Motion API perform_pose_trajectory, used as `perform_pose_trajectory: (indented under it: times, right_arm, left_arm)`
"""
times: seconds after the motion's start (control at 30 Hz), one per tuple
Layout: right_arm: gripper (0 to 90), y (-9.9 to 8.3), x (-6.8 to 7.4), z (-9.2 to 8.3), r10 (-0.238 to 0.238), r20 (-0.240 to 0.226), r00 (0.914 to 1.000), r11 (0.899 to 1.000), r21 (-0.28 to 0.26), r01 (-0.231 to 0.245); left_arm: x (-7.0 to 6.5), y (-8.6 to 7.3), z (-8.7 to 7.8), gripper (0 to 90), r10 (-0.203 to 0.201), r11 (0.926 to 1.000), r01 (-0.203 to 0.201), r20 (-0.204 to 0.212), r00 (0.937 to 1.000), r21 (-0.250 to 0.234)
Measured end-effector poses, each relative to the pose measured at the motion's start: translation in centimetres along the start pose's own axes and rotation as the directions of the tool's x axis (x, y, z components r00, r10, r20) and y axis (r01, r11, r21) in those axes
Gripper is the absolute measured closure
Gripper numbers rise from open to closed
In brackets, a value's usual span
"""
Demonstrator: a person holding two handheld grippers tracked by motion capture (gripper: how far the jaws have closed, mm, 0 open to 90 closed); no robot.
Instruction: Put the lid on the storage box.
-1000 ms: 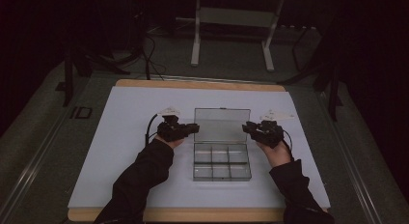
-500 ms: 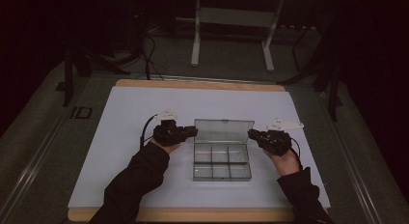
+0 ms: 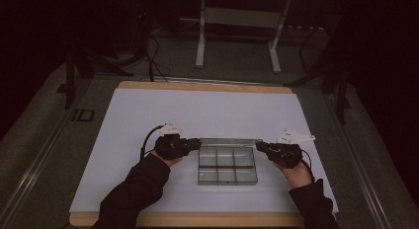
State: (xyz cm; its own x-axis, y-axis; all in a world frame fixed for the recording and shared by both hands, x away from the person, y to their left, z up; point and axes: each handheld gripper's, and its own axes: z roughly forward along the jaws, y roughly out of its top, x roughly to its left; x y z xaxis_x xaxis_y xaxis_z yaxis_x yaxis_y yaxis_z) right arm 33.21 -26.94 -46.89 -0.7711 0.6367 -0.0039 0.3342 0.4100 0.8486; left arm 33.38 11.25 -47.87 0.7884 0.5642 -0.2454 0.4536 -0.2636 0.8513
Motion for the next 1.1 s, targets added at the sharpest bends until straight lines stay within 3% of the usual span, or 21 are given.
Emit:
perform_pose_trajectory:
  times: [0.2,0.37,0.57,1.1]
  right_arm:
    - [83.9,-1.0,0.0,-0.2,0.012,-0.046,0.9989,1.0,-0.001,-0.012]
    - [83.9,-1.5,0.3,-0.3,-0.001,-0.056,0.9984,1.0,0.019,0.002]
    - [84.6,-2.5,0.5,-0.4,0.018,-0.082,0.9965,0.999,0.031,-0.015]
    - [82.7,-4.0,0.7,0.4,0.031,-0.086,0.9958,0.998,0.058,-0.026]
  left_arm:
    - [-0.7,-0.7,-0.1,79.1,0.016,0.9994,-0.016,-0.005,0.9999,0.032]
    - [-1.3,-1.3,-0.3,79.5,0.038,0.998,-0.038,-0.005,0.9993,0.051]
    - [-1.5,-2.1,-0.2,80.5,0.049,0.9957,-0.049,-0.004,0.9988,0.079]
    - [-0.8,-3.9,0.4,77.6,0.014,0.9947,-0.014,0.001,0.9999,0.101]
